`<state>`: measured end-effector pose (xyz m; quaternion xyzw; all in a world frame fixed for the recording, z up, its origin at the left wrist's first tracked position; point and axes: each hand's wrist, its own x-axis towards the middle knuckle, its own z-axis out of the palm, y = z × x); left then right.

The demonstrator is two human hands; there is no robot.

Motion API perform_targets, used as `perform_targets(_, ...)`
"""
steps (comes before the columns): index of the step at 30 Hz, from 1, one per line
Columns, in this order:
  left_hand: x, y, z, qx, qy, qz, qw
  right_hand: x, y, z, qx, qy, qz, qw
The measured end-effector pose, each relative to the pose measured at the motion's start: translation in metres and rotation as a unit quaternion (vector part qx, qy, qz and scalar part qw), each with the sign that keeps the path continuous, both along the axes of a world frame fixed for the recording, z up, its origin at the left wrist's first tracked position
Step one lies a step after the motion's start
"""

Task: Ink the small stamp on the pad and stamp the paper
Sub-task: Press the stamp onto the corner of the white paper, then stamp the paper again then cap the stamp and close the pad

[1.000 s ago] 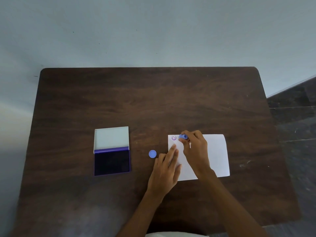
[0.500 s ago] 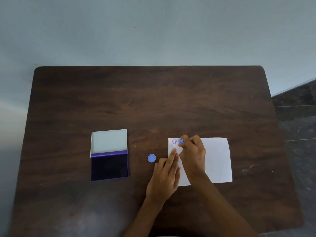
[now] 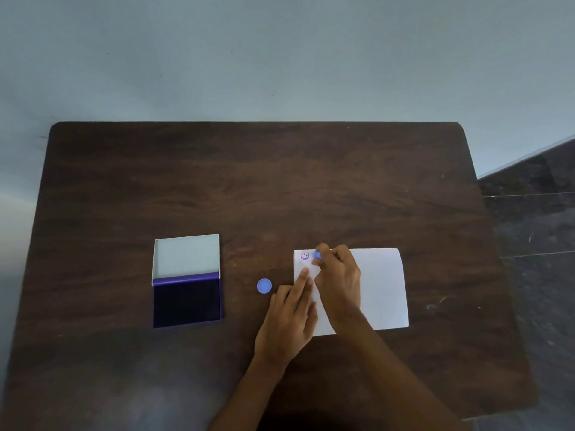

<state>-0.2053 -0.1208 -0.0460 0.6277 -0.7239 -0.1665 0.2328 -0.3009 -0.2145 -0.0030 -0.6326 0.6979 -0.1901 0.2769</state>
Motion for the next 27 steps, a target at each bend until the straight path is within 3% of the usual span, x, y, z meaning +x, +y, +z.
perform_targets(3, -0.002, 0.002, 0.004, -0.042, -0.012, 0.001, 0.999, -0.001, -0.001, 0.008, 0.041, -0.058, -0.050, 0.996)
perform_targets(6, -0.001, 0.002, 0.006, -0.044, -0.003, 0.014, 0.999, -0.019, 0.000, 0.025, -0.044, -0.058, -0.107, 0.992)
perform_targets(12, 0.000, 0.003, 0.008, -0.049, -0.022, 0.026, 0.998, -0.063, -0.001, 0.058, -0.002, -0.284, -0.307, 0.908)
perform_targets(21, 0.006, 0.007, 0.033, -0.049, 0.093, 0.075, 0.992, -0.060, 0.027, 0.075, 0.036, -0.285, -0.247, 0.926)
perform_targets(24, 0.018, 0.015, 0.046, -0.053, 0.116, 0.160, 0.979, -0.045, 0.036, 0.074, 0.040, -0.263, -0.219, 0.939)
perform_targets(27, 0.033, 0.018, 0.060, 0.015, 0.175, 0.281, 0.944, -0.024, 0.043, 0.067, 0.039, -0.222, -0.166, 0.960)
